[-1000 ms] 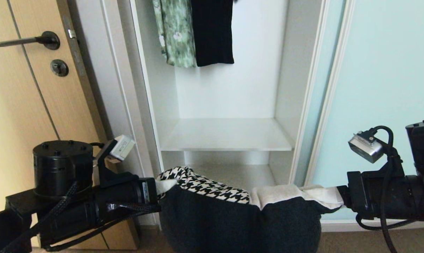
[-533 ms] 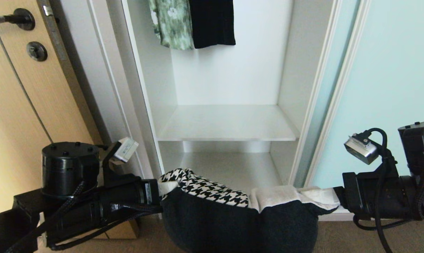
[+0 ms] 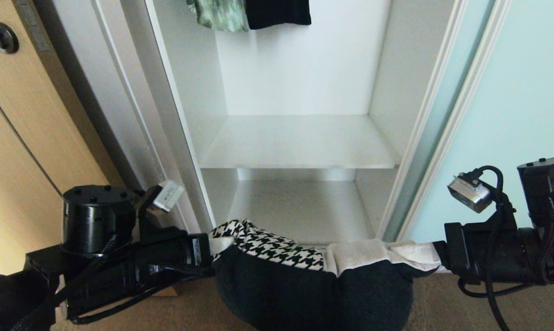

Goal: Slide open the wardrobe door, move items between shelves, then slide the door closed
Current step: Place the pillow on the lower shelf

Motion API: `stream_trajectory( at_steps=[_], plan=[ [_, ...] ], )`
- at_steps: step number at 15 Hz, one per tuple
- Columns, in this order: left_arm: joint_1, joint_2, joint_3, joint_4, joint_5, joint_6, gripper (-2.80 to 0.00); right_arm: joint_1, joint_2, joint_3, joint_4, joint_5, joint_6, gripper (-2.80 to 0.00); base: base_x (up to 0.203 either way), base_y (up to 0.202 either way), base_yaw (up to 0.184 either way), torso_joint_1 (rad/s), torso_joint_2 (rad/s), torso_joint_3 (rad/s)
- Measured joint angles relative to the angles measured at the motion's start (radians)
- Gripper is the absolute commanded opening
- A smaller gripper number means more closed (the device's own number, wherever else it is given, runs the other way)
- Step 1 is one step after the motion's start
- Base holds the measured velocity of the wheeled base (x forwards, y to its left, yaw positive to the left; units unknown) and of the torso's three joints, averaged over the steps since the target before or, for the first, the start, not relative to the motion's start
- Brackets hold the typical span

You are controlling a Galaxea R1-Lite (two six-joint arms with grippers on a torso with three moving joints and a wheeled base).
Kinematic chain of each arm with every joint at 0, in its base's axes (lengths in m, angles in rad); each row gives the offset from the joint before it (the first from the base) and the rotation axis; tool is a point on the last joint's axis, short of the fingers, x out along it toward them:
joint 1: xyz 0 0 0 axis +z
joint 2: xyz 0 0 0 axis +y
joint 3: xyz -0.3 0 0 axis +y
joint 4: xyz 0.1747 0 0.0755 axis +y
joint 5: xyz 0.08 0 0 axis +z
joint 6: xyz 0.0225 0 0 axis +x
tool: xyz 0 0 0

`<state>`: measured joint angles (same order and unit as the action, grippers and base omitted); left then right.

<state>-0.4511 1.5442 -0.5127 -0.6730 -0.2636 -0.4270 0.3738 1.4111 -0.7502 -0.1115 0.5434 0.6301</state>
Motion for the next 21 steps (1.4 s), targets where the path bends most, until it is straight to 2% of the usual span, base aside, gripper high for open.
stream_trajectory(
  at_steps=[21],
  plan=[
    [0.002,0.032,-0.003,-0.001,0.000,-0.006,-2.80,0.000,0.019,-0.001,-0.002,0.003,-0.001,-2.80,0.000,0.000,0.000,0.003,0.00,-0.198]
  ],
)
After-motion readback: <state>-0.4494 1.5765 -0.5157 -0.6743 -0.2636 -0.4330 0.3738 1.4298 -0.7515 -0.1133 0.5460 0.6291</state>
